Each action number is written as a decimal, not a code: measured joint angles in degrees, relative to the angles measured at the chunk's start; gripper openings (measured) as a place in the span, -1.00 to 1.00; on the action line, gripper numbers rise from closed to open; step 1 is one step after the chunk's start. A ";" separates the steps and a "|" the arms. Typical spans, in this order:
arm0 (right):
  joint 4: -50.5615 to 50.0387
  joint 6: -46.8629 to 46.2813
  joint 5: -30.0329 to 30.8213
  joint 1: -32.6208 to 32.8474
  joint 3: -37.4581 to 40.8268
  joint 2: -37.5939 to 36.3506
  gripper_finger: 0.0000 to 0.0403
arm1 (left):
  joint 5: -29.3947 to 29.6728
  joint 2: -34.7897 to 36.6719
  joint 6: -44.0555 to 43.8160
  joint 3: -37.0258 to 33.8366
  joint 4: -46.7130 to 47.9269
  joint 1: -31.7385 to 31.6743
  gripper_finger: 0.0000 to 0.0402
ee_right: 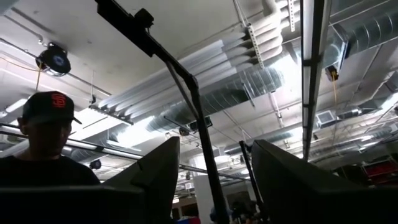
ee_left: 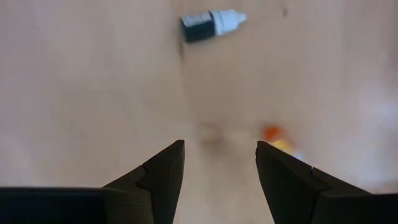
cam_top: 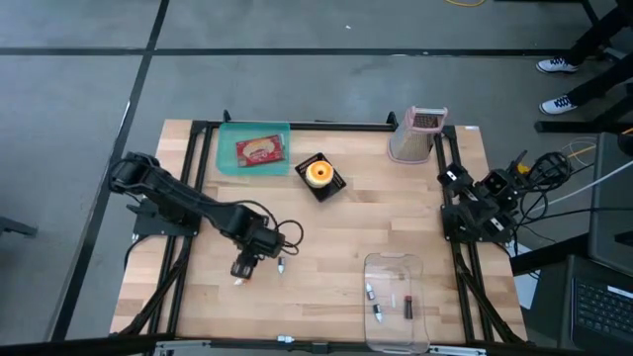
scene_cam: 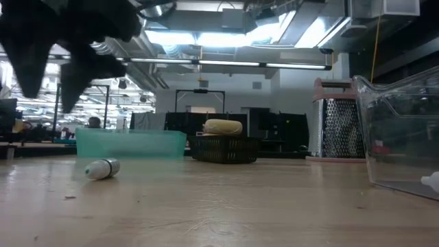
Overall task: Pick & Place Food Item
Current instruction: Put the yellow food coloring bottle into the transparent bin
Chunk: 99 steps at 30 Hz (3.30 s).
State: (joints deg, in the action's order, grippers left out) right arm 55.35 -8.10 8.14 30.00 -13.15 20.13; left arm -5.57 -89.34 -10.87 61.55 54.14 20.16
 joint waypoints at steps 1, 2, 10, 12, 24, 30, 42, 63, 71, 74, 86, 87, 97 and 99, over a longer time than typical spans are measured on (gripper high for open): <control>-0.05 0.01 -0.11 0.00 -0.02 0.10 -0.01 | -1.73 -0.01 -3.68 -0.16 -0.24 0.01 -0.04; -0.28 0.00 -0.09 0.00 -0.02 0.10 -0.01 | -3.05 0.11 -6.74 -0.50 -0.88 0.25 -0.04; -0.53 -0.47 -0.09 0.00 -0.02 0.10 -0.01 | -0.85 3.54 -34.86 -5.77 -9.44 8.28 -0.03; -0.69 -1.11 -0.22 0.00 -0.02 0.10 -0.01 | 1.53 3.52 -41.35 -6.28 -10.83 10.77 -0.03; -1.40 -2.96 -0.25 0.00 -0.02 0.10 -0.01 | 4.58 0.00 -55.96 -6.30 -6.67 16.61 -0.04; -2.02 -4.99 -0.29 0.00 -0.02 0.08 -0.01 | 2.38 -4.29 -55.94 -6.30 -8.99 17.69 -0.04; -2.20 -4.96 -1.54 -0.02 -0.02 0.10 -0.01 | -0.52 -10.98 -54.48 -5.99 -10.97 18.32 -0.08; -1.93 -5.04 -1.61 0.00 0.00 0.10 -0.01 | -6.16 -4.04 -34.55 -6.37 -28.41 -3.38 -0.70; -1.98 -4.93 -1.75 -0.02 0.00 0.10 -0.01 | -8.33 0.65 -30.81 -6.28 -59.33 -16.94 -0.75; -1.96 -4.79 -1.75 -0.02 0.00 0.10 -0.01 | -9.72 -0.41 -30.43 -5.20 -69.15 -20.47 -0.75; -1.69 -3.32 -1.70 -0.02 0.00 0.10 -0.01 | -23.09 -19.96 -21.92 19.18 -70.11 -20.02 -0.75; -1.66 -3.35 -1.69 -0.02 0.00 0.10 -0.01 | -24.72 -22.34 -21.90 22.05 -70.01 -19.60 -0.75; -1.55 -4.83 -1.55 -0.02 0.00 0.10 -0.01 | -36.02 -44.01 -16.03 49.95 -54.03 -14.92 -0.75; -1.55 -4.92 -1.55 -0.02 0.00 0.10 -0.01 | -37.48 -47.18 -15.47 54.15 -53.21 -13.74 -0.75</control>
State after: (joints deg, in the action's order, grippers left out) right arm 53.80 -13.02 6.59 29.98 -13.15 20.23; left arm -43.06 -136.52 -26.34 115.69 0.92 6.42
